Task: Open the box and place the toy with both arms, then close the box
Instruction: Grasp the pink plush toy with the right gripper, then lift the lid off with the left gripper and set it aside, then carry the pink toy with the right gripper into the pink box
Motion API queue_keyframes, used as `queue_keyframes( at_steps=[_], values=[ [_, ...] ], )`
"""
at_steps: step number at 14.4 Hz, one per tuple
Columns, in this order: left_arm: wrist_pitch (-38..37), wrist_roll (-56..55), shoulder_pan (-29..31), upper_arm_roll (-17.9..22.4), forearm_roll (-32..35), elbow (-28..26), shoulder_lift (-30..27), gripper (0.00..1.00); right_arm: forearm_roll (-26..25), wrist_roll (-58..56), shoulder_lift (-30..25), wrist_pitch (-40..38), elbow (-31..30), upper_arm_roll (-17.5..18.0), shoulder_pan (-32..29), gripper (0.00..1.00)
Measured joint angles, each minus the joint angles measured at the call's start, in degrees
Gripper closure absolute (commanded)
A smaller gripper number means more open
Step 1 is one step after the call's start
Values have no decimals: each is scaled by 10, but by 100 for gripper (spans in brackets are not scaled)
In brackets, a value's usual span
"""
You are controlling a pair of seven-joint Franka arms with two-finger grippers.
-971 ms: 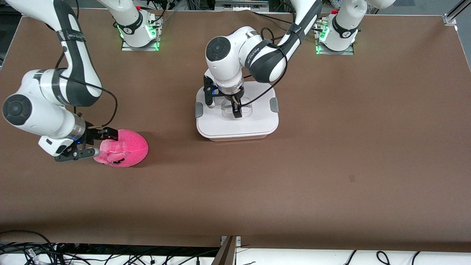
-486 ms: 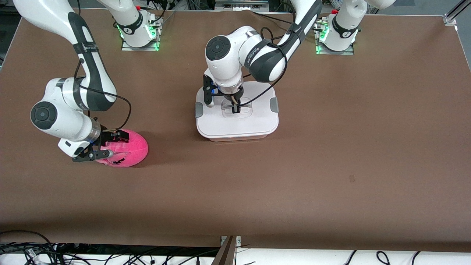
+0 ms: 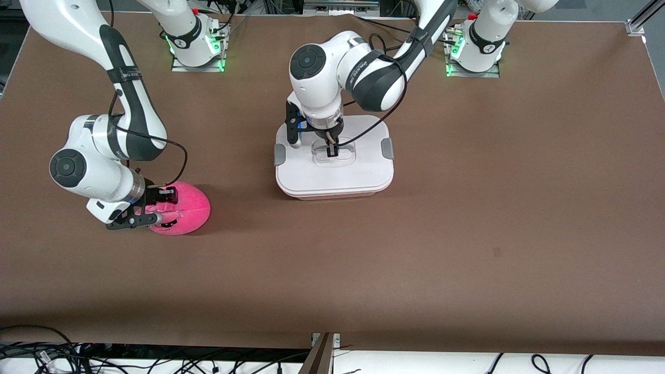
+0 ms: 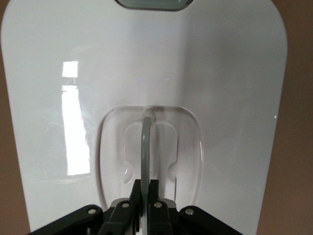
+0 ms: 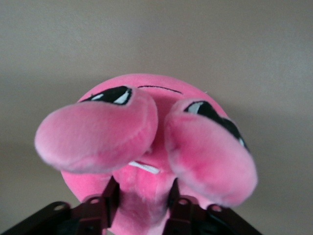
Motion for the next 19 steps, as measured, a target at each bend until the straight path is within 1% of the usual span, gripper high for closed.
queue_keyframes(
  at_steps=[1, 5, 7, 8, 11, 15, 17, 19],
  values=[
    [-9, 0, 0, -1, 0, 2, -7, 100, 0, 0, 1, -2, 0, 0, -1, 100],
    [-58, -1, 3, 3, 0, 6, -37, 100, 0, -2, 0, -6, 4, 1, 0, 100],
    [-100, -1, 23, 8, 0, 7, -53, 100, 0, -7, -4, -14, 14, 3, 2, 100],
    [-124, 0, 42, 9, 0, 8, -61, 100, 0, -12, -8, -31, 26, 8, 3, 100],
    [-177, 30, 119, 11, 0, 8, -85, 100, 0, -15, -19, -122, 96, 31, 16, 100],
    [-194, 143, 250, 17, 1, 9, -96, 100, 0, -24, -28, -220, 181, 38, 63, 100],
    [-195, 196, 320, 18, 1, 7, -94, 100, 0, -77, -29, -253, 214, 43, 87, 100],
    [-195, 240, 384, 18, 2, 3, -92, 100, 0, -163, -31, -264, 229, 62, 101, 100]
  ],
)
